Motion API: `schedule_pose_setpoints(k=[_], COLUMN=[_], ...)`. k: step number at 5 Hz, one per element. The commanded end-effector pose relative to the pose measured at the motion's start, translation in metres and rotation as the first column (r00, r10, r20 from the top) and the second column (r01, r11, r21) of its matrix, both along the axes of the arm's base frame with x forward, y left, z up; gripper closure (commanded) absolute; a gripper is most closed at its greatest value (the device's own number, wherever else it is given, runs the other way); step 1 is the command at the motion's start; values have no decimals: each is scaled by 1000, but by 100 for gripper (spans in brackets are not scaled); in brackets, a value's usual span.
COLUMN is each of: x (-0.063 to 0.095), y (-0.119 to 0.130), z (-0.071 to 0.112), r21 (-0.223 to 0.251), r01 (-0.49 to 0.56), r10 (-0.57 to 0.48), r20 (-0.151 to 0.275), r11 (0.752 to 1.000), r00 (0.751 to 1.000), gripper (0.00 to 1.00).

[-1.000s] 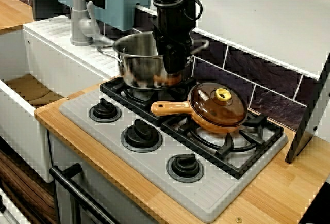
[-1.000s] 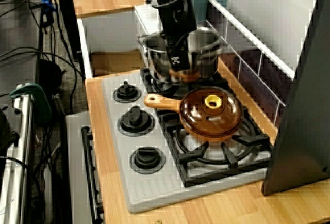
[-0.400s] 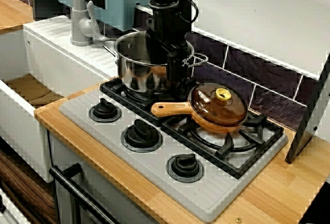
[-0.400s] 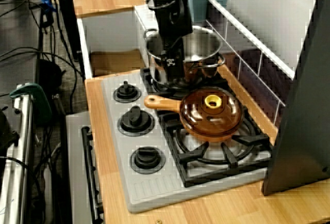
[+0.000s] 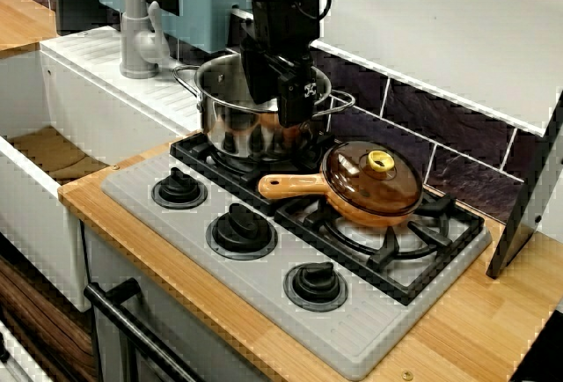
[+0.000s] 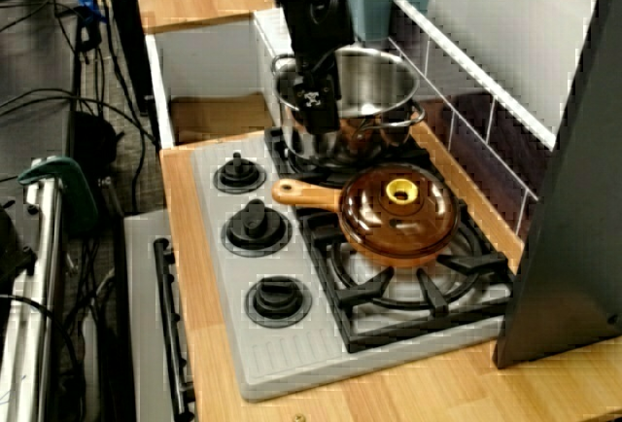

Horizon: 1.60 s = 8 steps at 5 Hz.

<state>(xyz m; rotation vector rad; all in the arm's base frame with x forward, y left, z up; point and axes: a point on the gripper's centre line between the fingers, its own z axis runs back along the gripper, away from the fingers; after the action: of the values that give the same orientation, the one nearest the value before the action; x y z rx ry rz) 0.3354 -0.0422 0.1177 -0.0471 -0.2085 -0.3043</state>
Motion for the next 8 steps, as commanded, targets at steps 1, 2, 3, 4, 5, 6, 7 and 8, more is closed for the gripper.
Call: schedule_pose_setpoints(k=[1,2,3,4,5,6,7,8], x=[-14,-19,-22,-26,-25,-19,-14,-11], y=[0,-9,-20,-36,-53,-64,-72,-75], z=[47,53,53,47,41,36,35,35], r21=[-20,-10,-3,20,32,31,31,37], r01=[16,34,49,70,84,86,88,85], r10=[-14,-32,-47,-73,-88,-90,-92,-89], r20=[113,133,150,159,162,156,155,162], r11=[1000,999,999,997,996,996,996,996], r00=[993,991,987,985,983,984,984,983], gripper=[0,0,0,0,0,0,0,0])
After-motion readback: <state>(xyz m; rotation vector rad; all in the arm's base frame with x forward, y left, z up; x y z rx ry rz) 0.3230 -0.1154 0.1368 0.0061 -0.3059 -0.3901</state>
